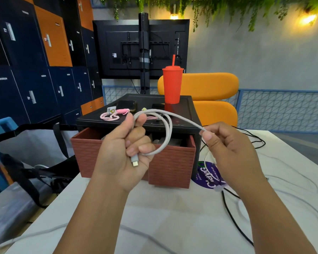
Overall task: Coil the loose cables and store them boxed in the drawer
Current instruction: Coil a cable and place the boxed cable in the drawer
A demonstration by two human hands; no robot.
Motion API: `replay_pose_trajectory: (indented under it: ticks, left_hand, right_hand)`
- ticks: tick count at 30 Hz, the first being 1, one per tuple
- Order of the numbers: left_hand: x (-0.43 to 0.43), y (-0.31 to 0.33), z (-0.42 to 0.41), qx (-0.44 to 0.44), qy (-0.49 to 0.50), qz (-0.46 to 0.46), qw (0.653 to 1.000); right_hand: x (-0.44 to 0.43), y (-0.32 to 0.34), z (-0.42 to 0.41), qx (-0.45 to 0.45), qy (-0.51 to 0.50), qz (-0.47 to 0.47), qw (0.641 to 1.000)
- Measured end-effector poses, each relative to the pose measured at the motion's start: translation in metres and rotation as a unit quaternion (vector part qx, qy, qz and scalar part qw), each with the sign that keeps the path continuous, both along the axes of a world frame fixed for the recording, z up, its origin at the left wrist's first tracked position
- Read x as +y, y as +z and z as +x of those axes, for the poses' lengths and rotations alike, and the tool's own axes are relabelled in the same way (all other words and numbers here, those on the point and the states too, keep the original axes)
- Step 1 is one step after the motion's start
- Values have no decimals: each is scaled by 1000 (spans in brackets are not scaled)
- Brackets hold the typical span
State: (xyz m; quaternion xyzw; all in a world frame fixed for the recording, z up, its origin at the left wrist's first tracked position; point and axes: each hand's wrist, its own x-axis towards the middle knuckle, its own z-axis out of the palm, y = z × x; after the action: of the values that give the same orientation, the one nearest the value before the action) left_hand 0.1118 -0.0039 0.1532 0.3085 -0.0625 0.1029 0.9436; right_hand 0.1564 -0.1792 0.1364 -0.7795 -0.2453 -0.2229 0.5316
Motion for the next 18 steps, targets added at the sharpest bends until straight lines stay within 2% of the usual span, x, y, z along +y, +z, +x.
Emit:
replay_pose_trajectory:
  ticks: [5, 8, 11, 14, 16, 18]
  left_hand:
    - [2, -1, 1, -48, 25, -105, 993]
    - [4, -3, 1, -83, 41, -79, 993]
    - [0, -3, 2, -107, 84, 32, 990]
    - [-7, -7, 3, -116, 135, 176, 968]
    - [-10, -11, 4, -115, 175, 297, 931]
    - [-13, -16, 5, -128, 214, 434, 866]
  right_hand:
    - [6, -2, -2, 38, 9, -98, 994]
    - [11, -3, -6, 73, 48, -209, 974]
    - [16, -2, -11, 87, 98, -282, 950]
    - [18, -1, -16, 90, 130, -315, 936]
    - [18, 1, -20, 93, 139, -323, 932]
    - [18, 3, -22, 88, 146, -332, 928]
